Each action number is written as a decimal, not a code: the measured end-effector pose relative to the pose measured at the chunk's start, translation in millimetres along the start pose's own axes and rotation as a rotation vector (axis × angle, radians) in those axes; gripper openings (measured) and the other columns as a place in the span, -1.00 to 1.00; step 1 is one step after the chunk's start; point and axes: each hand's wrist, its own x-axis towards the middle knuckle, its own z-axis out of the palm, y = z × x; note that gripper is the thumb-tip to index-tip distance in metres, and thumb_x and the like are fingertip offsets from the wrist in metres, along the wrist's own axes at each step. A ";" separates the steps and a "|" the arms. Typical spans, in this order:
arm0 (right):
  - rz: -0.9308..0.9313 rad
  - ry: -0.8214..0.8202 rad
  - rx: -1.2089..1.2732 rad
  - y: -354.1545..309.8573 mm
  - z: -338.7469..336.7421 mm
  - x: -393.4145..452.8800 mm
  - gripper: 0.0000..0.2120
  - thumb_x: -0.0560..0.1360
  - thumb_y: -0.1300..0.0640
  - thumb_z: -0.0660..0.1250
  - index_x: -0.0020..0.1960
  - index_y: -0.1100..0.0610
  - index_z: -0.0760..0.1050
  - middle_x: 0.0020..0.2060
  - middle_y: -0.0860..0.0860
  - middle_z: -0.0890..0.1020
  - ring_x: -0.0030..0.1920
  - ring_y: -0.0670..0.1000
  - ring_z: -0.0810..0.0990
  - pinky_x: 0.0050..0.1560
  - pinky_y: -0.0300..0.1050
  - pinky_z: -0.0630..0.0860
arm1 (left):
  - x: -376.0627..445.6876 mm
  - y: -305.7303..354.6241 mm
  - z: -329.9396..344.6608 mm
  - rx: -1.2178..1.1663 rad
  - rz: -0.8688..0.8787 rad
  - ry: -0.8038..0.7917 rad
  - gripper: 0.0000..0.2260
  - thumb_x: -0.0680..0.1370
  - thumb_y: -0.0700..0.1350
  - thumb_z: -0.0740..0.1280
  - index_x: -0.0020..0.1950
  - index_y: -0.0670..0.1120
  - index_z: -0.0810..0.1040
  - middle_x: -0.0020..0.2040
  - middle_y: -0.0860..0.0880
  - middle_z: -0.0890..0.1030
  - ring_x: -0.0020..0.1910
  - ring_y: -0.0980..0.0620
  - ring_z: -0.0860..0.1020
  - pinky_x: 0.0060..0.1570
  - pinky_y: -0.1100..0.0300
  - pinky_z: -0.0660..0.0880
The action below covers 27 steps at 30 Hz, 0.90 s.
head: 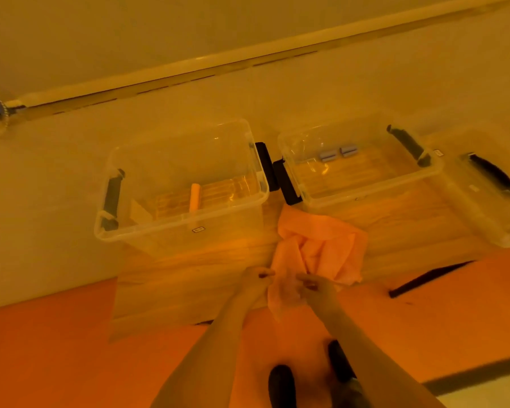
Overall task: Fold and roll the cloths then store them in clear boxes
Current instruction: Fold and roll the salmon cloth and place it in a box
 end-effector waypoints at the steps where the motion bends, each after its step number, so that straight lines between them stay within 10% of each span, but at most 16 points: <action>1: -0.025 0.029 -0.005 -4.0 -0.2 -2.7 -0.69 0.46 0.43 0.27 0.19 0.30 0.52 -0.11 0.09 0.59 -0.09 0.05 0.55 -0.18 -0.21 0.51 | -1.8 1.7 -1.7 -0.001 0.006 0.022 -0.76 0.54 -0.25 0.30 0.21 -0.21 0.56 0.18 -0.17 0.59 0.10 -0.02 0.55 -0.16 0.36 0.41; 27: -0.280 0.076 -0.016 -90.8 -196.2 40.8 -0.64 0.45 0.34 0.34 0.21 0.09 0.53 0.14 0.03 0.55 0.08 0.09 0.54 -0.05 -0.03 0.57 | -28.2 145.0 64.7 -0.295 0.226 0.065 -0.78 0.49 -0.26 0.36 0.11 -0.09 0.58 0.04 -0.01 0.60 0.01 0.06 0.53 0.09 0.12 0.50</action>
